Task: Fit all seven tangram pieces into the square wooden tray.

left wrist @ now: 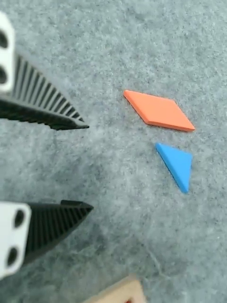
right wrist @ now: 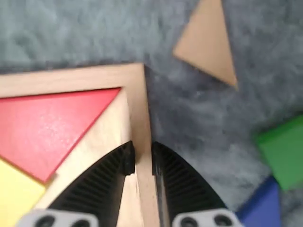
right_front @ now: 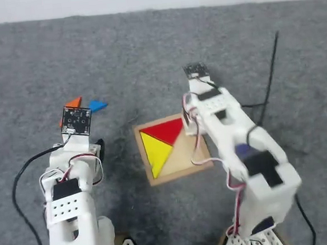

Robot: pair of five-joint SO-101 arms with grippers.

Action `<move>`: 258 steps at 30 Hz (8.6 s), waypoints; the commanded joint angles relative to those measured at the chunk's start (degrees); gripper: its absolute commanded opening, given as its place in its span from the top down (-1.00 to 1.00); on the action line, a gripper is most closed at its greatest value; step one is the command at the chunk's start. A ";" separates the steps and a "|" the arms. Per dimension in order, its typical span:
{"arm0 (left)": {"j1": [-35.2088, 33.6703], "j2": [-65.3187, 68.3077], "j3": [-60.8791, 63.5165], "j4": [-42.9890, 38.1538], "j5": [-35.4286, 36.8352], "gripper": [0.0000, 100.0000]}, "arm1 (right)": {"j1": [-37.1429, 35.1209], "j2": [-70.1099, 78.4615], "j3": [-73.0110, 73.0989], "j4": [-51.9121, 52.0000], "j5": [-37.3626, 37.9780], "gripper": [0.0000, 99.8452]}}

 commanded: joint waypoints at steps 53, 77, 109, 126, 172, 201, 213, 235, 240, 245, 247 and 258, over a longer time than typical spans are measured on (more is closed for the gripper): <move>0.70 -1.32 1.36 -1.58 -5.63 0.52 | 5.67 -5.32 -9.14 0.40 25.23 0.70; 0.79 -1.32 1.63 -1.58 -7.38 0.52 | 5.76 18.95 -34.73 9.36 16.70 0.80; 0.88 -1.32 1.63 -1.58 -7.47 0.52 | 0.13 -1.63 -31.82 27.12 13.36 0.91; 0.79 -1.32 1.45 -1.58 -7.38 0.52 | -23.08 -13.49 -6.24 11.21 -4.66 0.92; 0.79 -1.41 1.45 -1.58 -7.21 0.52 | -20.44 -13.93 6.07 -10.86 -68.48 0.82; 0.79 -1.41 1.45 -1.58 -7.12 0.52 | -12.00 -24.57 5.36 1.01 -54.51 0.88; 0.79 -1.41 1.45 -1.58 -7.12 0.52 | -12.09 -12.35 11.43 -17.36 -40.79 0.99; 0.70 -1.41 1.45 -1.58 -7.12 0.52 | -19.65 -9.19 11.16 -11.82 -40.97 0.99; 0.70 -1.41 1.45 -1.58 -7.12 0.52 | -20.44 -9.71 9.67 -7.60 -40.97 0.99; 0.70 -1.41 1.45 -1.58 -7.12 0.52 | -20.00 -9.71 4.92 -0.75 -40.70 0.99; 0.70 -1.41 1.45 -1.58 -7.12 0.52 | -19.03 -9.71 2.55 2.95 -40.62 0.99; 0.70 -1.41 1.45 -1.58 -7.12 0.52 | -21.85 -8.66 -0.62 7.78 -40.70 0.99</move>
